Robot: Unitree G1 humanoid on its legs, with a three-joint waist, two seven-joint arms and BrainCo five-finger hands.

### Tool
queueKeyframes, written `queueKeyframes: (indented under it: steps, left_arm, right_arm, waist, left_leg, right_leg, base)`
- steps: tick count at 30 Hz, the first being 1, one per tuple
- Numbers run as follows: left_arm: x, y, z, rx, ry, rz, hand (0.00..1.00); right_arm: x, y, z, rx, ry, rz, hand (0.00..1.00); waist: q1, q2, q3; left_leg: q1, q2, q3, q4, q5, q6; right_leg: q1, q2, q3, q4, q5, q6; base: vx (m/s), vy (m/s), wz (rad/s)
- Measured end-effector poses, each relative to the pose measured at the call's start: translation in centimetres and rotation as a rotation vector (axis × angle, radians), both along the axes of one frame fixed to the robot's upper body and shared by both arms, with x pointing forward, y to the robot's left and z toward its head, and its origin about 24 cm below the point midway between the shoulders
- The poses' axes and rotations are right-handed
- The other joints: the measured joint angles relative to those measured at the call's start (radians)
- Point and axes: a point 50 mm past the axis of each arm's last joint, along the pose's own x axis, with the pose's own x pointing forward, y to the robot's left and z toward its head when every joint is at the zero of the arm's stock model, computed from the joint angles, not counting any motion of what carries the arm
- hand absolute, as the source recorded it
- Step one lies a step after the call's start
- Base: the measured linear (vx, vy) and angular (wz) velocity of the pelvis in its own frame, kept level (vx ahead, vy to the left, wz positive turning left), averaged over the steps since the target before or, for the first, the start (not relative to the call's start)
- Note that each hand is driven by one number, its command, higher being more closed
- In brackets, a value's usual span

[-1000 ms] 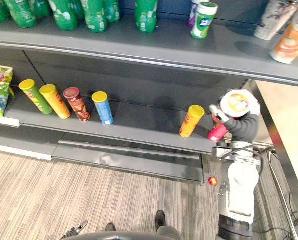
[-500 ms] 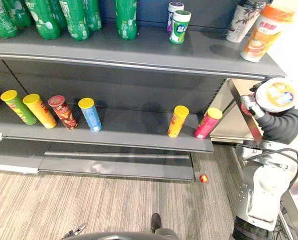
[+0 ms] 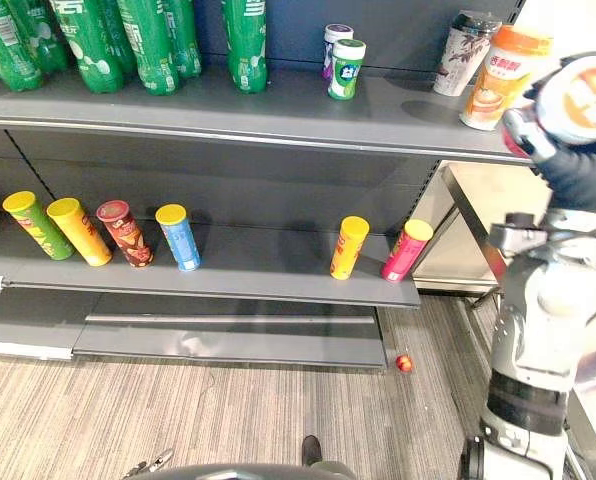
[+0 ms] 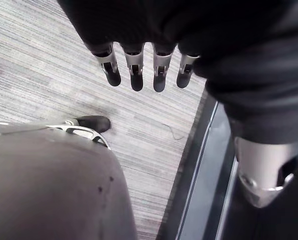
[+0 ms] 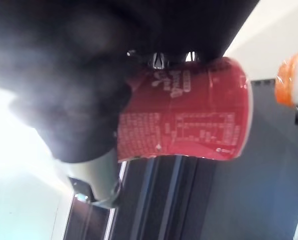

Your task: Put the gum and the chips on the shelf.

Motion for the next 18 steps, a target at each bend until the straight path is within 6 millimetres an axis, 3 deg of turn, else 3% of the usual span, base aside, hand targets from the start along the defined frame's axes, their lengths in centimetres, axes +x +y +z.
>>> queueKeyframes:
  steps: [8, 18]
  left_arm:
    - [0.0, -0.2, -0.1, -0.004, 0.025, -0.025, 0.0]
    - [0.1, -0.1, -0.1, -0.005, 0.041, -0.035, 0.0]
  right_arm:
    - [5.4, 3.0, -1.7, 0.122, 0.216, 0.227, 1.0]
    - [8.9, 6.8, 0.4, 0.089, 0.284, 0.356, 1.0]
  waist:
    - [0.026, -0.001, 0.0]
    - [0.032, -0.004, 0.002]
  left_leg:
    - [-0.001, 0.0, -0.018, 0.001, 0.002, 0.003]
    - [-0.001, 0.002, -0.026, 0.001, 0.003, 0.004]
  right_leg:
    - [0.01, 0.0, -0.013, -0.009, 0.012, -0.007]
    - [0.018, 0.001, -0.02, -0.016, 0.015, -0.007]
  base:
    - [0.0, -0.007, 0.04]
    - [0.0, -0.003, 0.01]
